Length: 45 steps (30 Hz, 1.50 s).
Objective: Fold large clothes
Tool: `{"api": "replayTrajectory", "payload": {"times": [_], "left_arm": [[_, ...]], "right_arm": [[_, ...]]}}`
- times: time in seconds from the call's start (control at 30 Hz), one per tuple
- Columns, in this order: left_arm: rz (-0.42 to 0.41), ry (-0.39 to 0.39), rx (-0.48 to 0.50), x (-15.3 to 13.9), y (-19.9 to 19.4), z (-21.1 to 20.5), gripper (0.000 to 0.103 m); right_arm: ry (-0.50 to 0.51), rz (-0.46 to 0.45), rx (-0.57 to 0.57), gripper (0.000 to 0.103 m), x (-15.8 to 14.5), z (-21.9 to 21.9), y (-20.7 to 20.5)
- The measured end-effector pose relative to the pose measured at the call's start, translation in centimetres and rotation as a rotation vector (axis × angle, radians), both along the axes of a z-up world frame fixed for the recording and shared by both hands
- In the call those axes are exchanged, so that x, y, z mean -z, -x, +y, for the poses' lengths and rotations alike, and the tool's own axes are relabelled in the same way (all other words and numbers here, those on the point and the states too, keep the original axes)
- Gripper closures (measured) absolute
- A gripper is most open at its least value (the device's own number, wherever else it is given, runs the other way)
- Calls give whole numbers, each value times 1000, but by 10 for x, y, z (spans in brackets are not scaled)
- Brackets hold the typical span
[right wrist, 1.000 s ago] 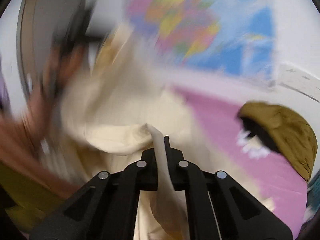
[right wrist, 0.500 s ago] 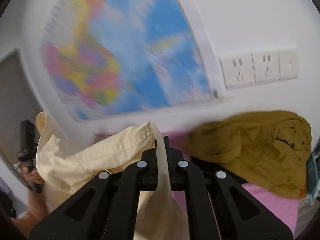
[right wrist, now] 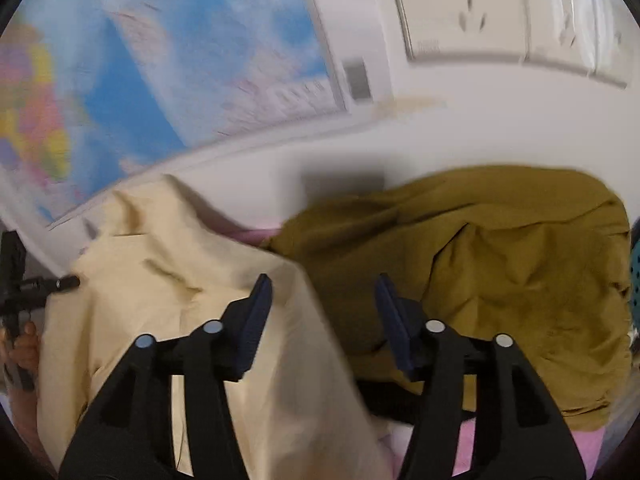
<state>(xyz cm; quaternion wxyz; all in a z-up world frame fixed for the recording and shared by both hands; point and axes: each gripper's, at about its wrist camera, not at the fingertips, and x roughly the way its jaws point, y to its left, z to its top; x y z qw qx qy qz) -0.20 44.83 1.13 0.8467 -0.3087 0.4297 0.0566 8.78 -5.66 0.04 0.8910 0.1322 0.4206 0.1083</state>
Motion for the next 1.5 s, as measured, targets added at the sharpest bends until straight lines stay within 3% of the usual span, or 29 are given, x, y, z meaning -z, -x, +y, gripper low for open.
{"api": "replayTrajectory", "payload": {"times": [0.07,0.13,0.17,0.33,0.53,0.57,0.6,0.63,0.67,0.7,0.73,0.8,0.83,0.87,0.9,0.93,1.03,1.1,1.13,1.2,1.27,1.37,1.47,1.5], "left_arm": [[-88,-67,58,-19,35,-13,46],[-139,-186,127,-32,72,-41,43],[-137,-256,159,-34,88,-56,40],[-165,-442,327,-15,158,-131,29],[-167,-472,400,13,205,-184,18],[-173,-472,405,18,211,-192,15],[-166,-462,416,25,217,-199,12],[-153,-467,419,31,219,-203,12],[-135,-496,417,39,221,-210,12],[-118,-515,413,44,219,-212,15],[-88,-546,398,51,217,-215,20],[-59,-590,370,57,211,-213,54],[-46,-596,348,56,210,-208,66],[-47,-575,332,51,209,-200,86],[-67,-548,313,42,211,-189,95],[-83,-545,283,33,212,-178,97],[-139,-584,131,-6,221,-133,99],[-145,-673,10,-28,226,-106,100],[-127,-732,-76,-40,227,-83,100],[-112,-709,-131,-49,229,-55,100],[-52,-674,-188,-41,227,-31,99],[-50,-624,-103,-20,227,-47,91],[-97,-544,64,0,230,-94,56],[-124,-509,124,5,232,-113,47]], "right_arm": [[-35,-29,-78,41,-11,0,25],[-9,-44,-164,29,-17,6,58],[11,-55,-196,29,-17,7,81],[22,5,-266,21,4,5,172],[-45,75,-249,20,34,-7,252],[-57,81,-250,22,34,-3,258],[-86,96,-251,31,41,-4,264],[-80,108,-241,55,46,1,264],[-69,116,-231,68,48,5,269],[-71,105,-228,88,47,2,270],[-68,85,-221,99,42,1,269],[-50,9,-208,99,19,-8,270],[-19,-19,-197,99,7,-11,268],[21,-52,-187,100,-6,-15,266],[66,-96,-170,100,-26,-22,263],[100,-121,-157,100,-38,-28,260],[275,-214,-116,100,-83,-49,239],[408,-224,-75,100,-96,-63,216],[431,-213,-67,100,-96,-71,205],[530,-177,-53,98,-86,-83,175],[505,-103,-20,98,-61,-97,152],[507,25,15,94,-11,-105,133],[439,90,61,88,22,-112,135],[422,78,84,77,23,-114,142]]}}
